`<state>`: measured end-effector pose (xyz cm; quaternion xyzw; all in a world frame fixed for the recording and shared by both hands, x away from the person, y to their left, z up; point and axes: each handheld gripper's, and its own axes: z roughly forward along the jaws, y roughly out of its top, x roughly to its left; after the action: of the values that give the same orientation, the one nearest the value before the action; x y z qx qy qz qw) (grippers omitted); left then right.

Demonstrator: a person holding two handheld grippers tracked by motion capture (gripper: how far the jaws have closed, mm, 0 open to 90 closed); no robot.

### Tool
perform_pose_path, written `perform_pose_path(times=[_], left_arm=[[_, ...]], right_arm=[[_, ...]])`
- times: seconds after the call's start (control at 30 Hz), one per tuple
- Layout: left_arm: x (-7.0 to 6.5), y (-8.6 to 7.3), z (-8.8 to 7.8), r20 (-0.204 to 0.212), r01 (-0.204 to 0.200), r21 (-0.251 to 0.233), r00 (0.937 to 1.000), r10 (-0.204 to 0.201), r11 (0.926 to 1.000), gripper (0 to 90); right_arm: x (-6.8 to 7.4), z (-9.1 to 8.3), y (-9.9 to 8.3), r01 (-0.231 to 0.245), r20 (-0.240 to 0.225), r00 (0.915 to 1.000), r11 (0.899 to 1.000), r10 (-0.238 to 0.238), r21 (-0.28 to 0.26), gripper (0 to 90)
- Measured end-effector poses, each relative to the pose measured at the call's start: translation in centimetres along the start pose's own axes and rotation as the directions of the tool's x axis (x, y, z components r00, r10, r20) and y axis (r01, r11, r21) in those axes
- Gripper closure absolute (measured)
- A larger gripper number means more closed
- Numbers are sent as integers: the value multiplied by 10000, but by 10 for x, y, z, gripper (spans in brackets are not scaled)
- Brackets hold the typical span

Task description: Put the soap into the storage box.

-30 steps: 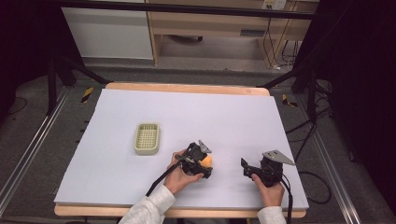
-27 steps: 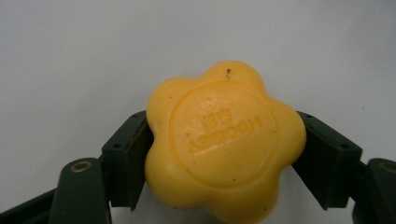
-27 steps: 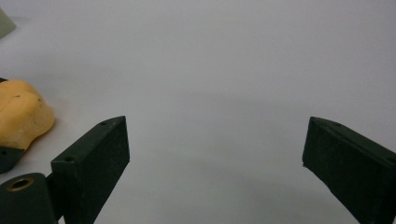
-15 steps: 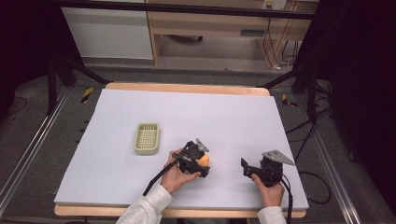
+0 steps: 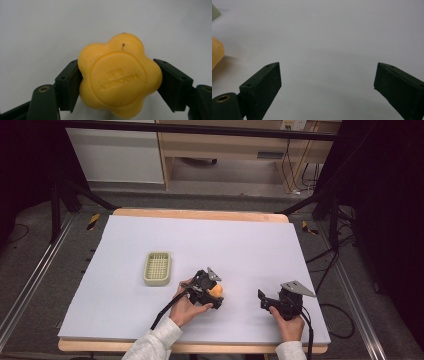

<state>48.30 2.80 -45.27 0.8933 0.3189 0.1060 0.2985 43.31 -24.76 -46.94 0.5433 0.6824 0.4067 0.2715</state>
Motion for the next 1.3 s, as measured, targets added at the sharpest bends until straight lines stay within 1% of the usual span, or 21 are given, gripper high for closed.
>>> perform_pose_path(times=[0.07, 0.17, 0.2, 0.23, 0.33, 0.37, 0.43, 0.47, 0.63, 0.7, 0.73, 0.77, 0.83, 0.87, 0.9, 0.93, 1.1, 1.13, 1.2, 1.27, 1.3], left_arm=[[0, 1, -3, 19, 66, -116, 10000, -65, 9999, 268], [0, 1, -7, 24, 56, -174, 10000, -55, 9998, 268], [2, 2, -11, 10, 31, -200, 10000, -30, 9998, 268], [2, 2, -11, 10, 31, -200, 10000, -30, 9998, 268], [5, 0, -18, -32, 144, -339, 9999, -145, 9993, 268], [6, 0, -21, -30, 133, -317, 9999, -134, 9994, 268], [7, -1, -22, -35, 152, -349, 9999, -153, 9993, 268], [11, -2, -27, -68, 202, -396, 9998, -205, 9990, 268], [21, -6, -36, -119, 428, -491, 9990, -435, 9979, 268], [23, -7, -38, -146, 437, -460, 9989, -444, 9980, 268], [27, -9, -42, -198, 487, -462, 9986, -497, 9977, 268], [27, -9, -42, -198, 487, -462, 9986, -497, 9977, 268], [32, -12, -47, -262, 554, -488, 9980, -567, 9973, 268], [34, -13, -49, -289, 511, -434, 9982, -524, 9978, 268], [34, -15, -50, -353, 576, -485, 9976, -594, 9972, 268], [35, -17, -51, -328, 653, -540, 9972, -671, 9964, 268], [39, -23, -55, -363, 722, -554, 9966, -743, 9959, 268], [42, -24, -58, -361, 766, -552, 9962, -787, 9955, 268], [46, -26, -62, -392, 703, -561, 9966, -726, 9959, 268], [49, -27, -66, -420, 870, -637, 9951, -898, 9942, 268], [51, -28, -68, -432, 865, -698, 9950, -896, 9938, 268]], right_arm=[[0, 0, 0, -18, -16, 10000, 10000, 18, 15, 78], [0, 0, 0, -58, -40, 10000, 10000, 58, 22, 78], [0, 0, 0, -12, -3, 10000, 10000, 12, 7, 78], [0, 0, 0, -9, -6, 10000, 10000, 9, 6, 78], [0, 0, 0, -6, 0, 10000, 10000, 6, 8, 78], [0, 0, 0, -12, -3, 10000, 10000, 12, 10, 79], [0, 0, 0, -15, -3, 10000, 10000, 15, 8, 78], [0, 0, 0, -20, 3, 10000, 10000, 20, 10, 79], [0, 0, 0, -39, 6, 10000, 10000, 39, 41, 78], [0, 0, 0, -36, 8, 10000, 10000, 36, 46, 78], [0, 0, 0, -33, 7, 10000, 10000, 33, 53, 78], [0, 0, 0, -33, 7, 10000, 10000, 33, 53, 78], [-1, 1, 0, -39, 12, 10000, 10000, 39, 54, 78], [-1, 1, 0, -13, 21, 10000, 10000, 13, 45, 78], [-1, 1, 0, -17, 34, 10000, 10000, 17, 41, 79], [-1, 1, 0, -26, 41, 10000, 10000, 26, 42, 78], [-1, 0, 0, -28, 54, 10000, 10000, 28, 43, 78], [-1, 1, -1, -30, 50, 10000, 10000, 30, 56, 79], [-1, 1, -1, -37, 51, 10000, 10000, 37, 61, 78], [-1, 1, 0, -30, 44, 10000, 10000, 29, 52, 78], [-1, 1, 0, -22, 50, 10000, 10000, 22, 41, 78]])
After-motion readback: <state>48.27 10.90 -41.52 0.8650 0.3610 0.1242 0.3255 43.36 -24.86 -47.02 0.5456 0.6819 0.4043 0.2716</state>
